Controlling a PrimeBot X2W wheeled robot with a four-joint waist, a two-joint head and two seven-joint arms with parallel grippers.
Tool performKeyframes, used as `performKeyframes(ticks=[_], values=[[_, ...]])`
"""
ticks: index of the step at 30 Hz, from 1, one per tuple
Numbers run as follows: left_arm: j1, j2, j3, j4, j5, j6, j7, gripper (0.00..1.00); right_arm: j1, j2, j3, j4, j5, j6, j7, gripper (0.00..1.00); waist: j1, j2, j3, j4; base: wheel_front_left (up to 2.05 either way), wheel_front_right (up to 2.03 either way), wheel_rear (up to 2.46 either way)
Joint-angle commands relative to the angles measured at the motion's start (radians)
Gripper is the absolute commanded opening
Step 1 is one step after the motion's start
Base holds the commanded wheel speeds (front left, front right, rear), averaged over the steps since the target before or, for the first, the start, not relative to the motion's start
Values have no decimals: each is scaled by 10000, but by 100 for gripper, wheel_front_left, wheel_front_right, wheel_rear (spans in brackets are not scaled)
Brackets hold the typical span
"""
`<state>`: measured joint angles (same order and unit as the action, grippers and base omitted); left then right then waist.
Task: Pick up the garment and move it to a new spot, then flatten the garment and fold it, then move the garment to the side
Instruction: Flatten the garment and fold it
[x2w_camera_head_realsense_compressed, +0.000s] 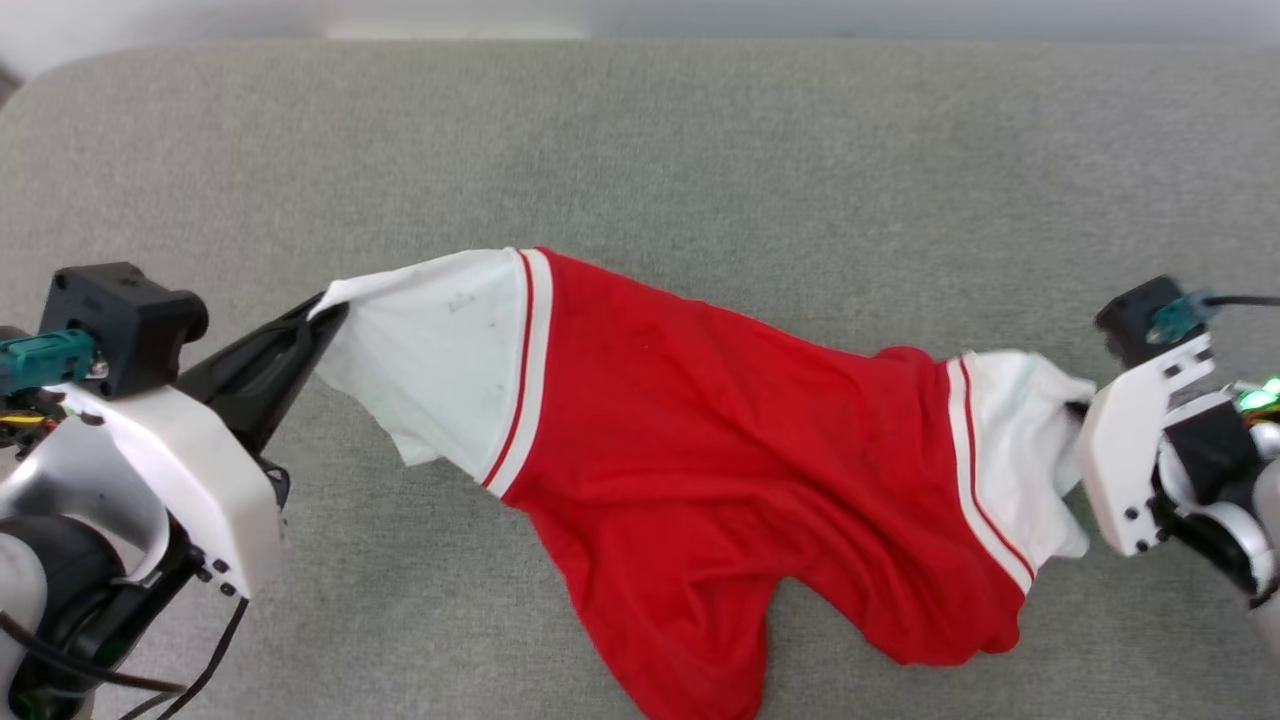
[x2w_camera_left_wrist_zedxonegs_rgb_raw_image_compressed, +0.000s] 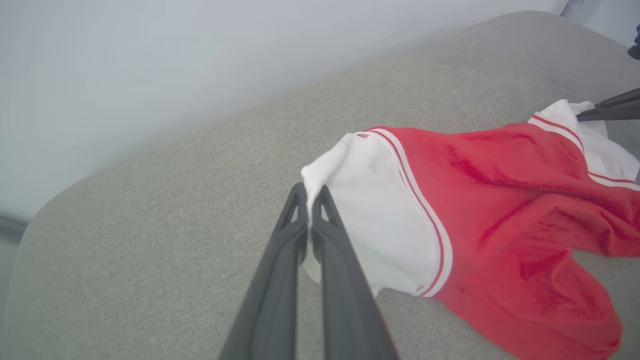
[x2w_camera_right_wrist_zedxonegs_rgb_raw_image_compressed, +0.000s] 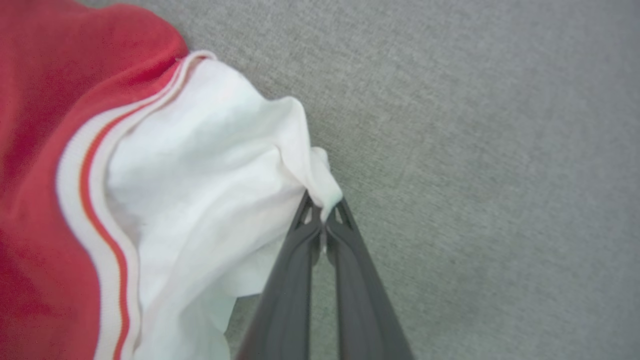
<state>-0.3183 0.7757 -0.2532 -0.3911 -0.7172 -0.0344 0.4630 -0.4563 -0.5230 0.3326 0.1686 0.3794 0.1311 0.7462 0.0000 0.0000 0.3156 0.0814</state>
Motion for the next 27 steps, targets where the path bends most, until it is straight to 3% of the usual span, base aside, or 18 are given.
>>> performKeyframes(ticks=[1,13,27], values=[[143,41,75,-19,14,62,-50,0,-102,-15,-111,-99,30,-7,-83,0,0,0,-294,-178,0,0,0],[367,487,1310,-421,205,621,-770,0,-423,-338,-1805,-1380,155,-7,-550,0,0,0,-1727,-696,0,0,0],[-580,848,3207,-1118,332,1356,-1586,0,-1623,81,-3158,-3332,195,-7,-777,0,0,0,-2366,-1045,0,0,0]])
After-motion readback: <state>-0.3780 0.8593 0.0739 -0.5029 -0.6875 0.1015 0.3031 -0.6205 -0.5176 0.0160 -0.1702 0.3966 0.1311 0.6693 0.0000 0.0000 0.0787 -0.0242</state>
